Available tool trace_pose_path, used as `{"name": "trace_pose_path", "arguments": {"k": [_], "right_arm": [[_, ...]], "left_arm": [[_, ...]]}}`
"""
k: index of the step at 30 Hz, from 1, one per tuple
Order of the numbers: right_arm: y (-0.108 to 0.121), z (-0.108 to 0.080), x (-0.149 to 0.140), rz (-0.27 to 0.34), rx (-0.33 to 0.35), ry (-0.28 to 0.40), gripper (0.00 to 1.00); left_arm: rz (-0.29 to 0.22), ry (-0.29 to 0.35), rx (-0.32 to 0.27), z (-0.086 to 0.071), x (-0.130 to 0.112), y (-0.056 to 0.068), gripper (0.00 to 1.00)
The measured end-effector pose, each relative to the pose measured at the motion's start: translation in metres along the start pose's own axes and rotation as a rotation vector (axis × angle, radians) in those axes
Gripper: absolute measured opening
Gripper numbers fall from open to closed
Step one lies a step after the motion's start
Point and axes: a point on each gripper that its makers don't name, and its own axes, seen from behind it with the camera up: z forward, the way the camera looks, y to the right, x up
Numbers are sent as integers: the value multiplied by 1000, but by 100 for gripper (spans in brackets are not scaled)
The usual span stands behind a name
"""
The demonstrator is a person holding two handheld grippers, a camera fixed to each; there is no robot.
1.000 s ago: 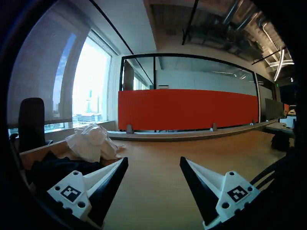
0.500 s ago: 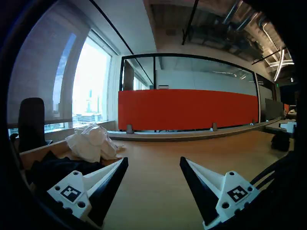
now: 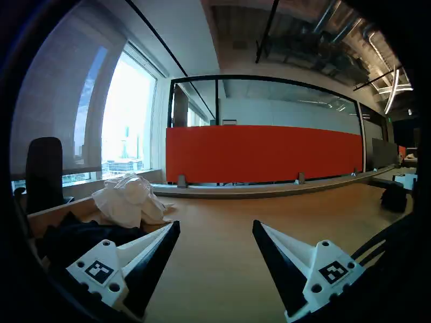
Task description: Fold towel
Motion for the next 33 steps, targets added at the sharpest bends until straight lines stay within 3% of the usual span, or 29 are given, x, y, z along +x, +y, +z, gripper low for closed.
{"name": "trace_pose_path", "arguments": {"k": [33], "right_arm": [[-21, -2, -8, -114, 24, -1, 97]], "left_arm": [[0, 0, 0, 0, 1, 0, 100]]}}
